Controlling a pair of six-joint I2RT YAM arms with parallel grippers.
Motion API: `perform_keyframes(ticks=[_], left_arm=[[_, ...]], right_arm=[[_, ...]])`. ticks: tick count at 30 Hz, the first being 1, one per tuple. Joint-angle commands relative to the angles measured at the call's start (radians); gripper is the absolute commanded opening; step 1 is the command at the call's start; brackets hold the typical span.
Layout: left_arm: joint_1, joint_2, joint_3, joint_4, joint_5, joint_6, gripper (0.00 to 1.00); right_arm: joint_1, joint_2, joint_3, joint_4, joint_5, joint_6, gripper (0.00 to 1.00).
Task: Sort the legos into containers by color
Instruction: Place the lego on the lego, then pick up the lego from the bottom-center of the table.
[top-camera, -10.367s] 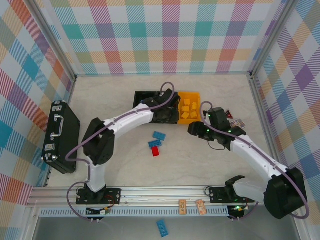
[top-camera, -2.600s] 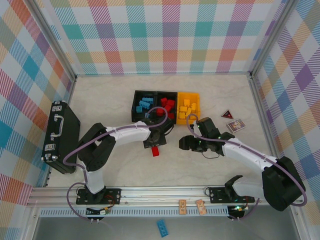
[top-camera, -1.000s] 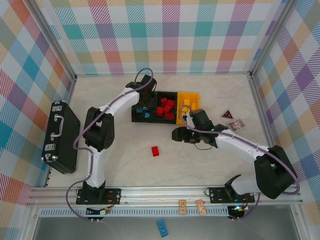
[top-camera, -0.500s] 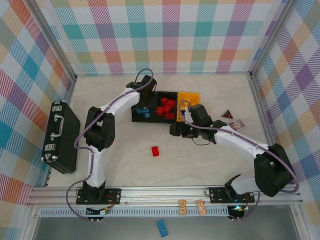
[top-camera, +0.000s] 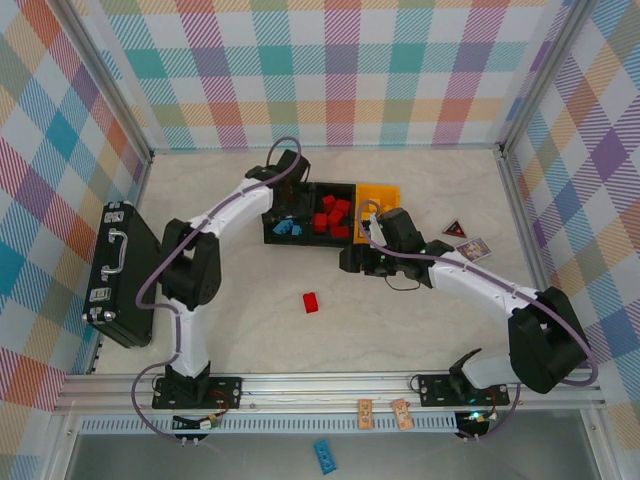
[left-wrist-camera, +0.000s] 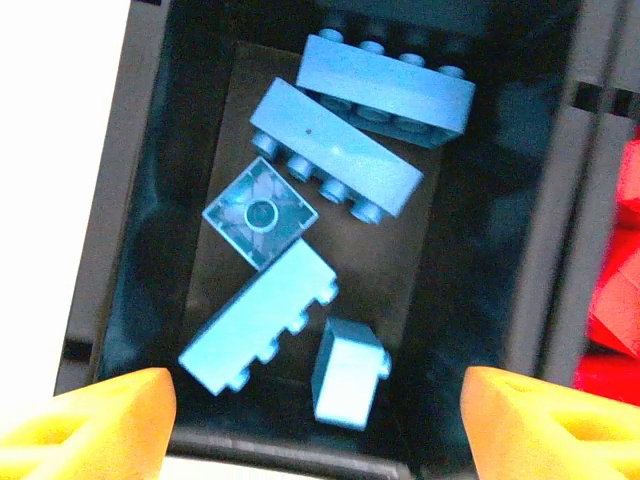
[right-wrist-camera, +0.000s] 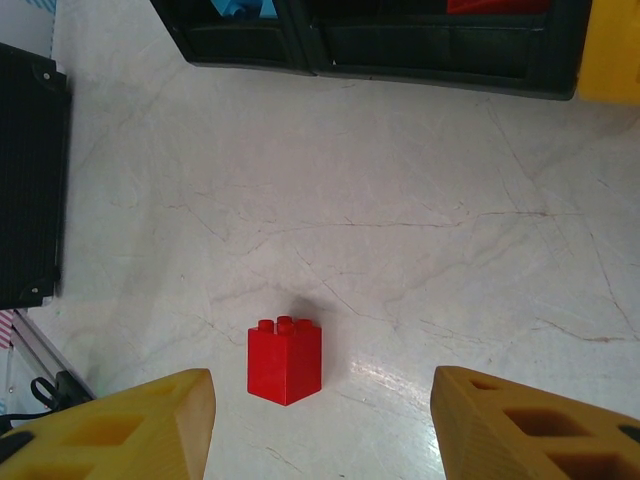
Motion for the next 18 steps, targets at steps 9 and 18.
perform_keyframes(ticks=[9, 18], left_arm=[[-0.077, -0.308, -0.331, 0.072, 0.056, -0.028, 0.74], [-0.079, -0.486, -0.563, 0.123, 0.086, -0.080, 0.74]], right_arm=[[0.013, -0.045, -0.023, -0.062, 0.014, -0.034, 0.60], [0.078, -0.008, 0.011, -0.091, 0.039, -0.028, 0.59]])
